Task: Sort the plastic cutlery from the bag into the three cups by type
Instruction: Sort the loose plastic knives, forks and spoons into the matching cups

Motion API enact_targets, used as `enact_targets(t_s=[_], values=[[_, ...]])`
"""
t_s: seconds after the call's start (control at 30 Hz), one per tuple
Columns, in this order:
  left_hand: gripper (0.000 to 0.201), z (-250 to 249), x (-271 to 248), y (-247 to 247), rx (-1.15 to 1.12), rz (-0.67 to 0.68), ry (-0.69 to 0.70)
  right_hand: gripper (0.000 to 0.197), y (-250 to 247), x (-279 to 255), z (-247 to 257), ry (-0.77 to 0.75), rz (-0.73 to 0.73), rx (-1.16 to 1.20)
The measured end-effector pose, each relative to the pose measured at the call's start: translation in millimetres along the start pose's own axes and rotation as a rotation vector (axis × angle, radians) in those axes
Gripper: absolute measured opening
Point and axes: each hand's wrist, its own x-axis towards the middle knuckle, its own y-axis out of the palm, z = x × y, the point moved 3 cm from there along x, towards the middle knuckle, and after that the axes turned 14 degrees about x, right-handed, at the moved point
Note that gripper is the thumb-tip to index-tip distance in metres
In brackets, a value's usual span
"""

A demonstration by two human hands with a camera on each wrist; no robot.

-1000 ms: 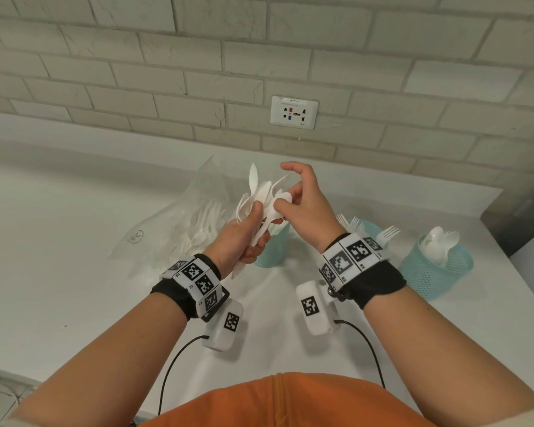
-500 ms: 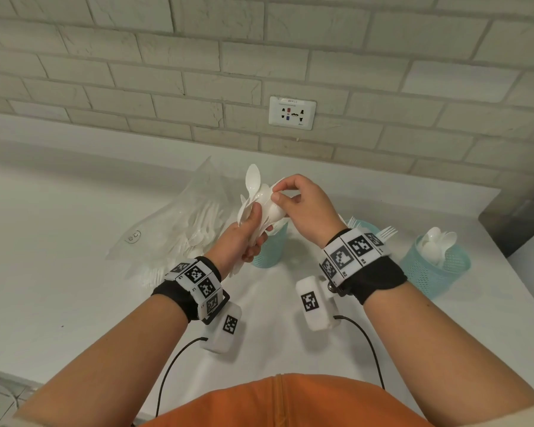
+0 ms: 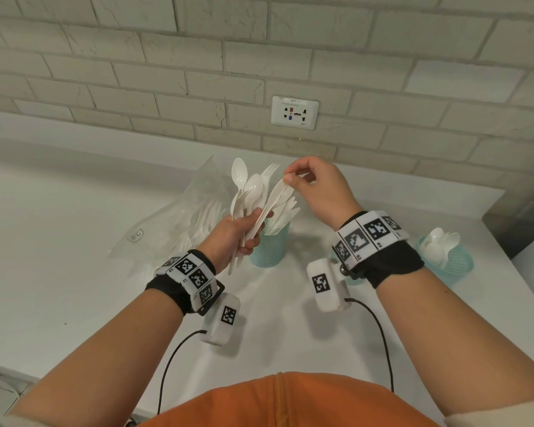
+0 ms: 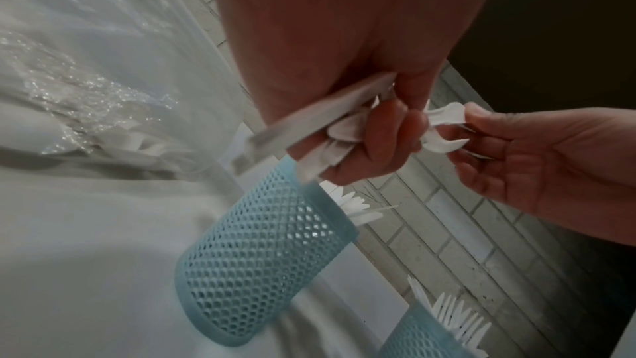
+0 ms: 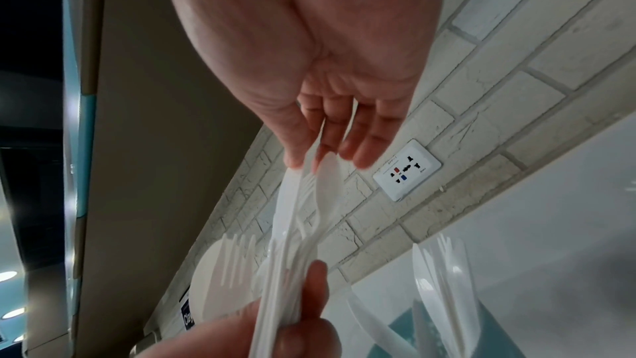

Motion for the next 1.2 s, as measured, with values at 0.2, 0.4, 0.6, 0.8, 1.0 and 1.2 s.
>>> enact_targets(t_s=[0.2, 0.4, 0.6, 0.8, 1.0, 1.2], values=[[0.023, 0, -2, -1, 0.165, -0.097, -0.009, 0.014, 2, -4, -1, -0.021, -0.046, 0.057], [0.025, 3, 0, -27, 0.191, -0.442, 0.043, 0.031, -18, 7, 16, -0.077, -0.173, 0.138], [0.022, 5, 1, -32, 0.151, -0.451, 0.092, 0.024, 3, 8, -13, -0.037, -0.160, -0.030], [0.021, -1, 0, -15, 0.124, -0.250, 0.141, 0.033, 24, 1, -18, 0.060, -0.073, -0.125], [0.019, -3, -1, 3, 0.154, -0.123, 0.139, 0.032, 25, 9, -8, 0.076, -0.085, -0.115], [0.025, -3, -2, 8, 0.186, -0.093, 0.097, 0.026, 9, 11, 14, -0.028, -0.143, 0.085]])
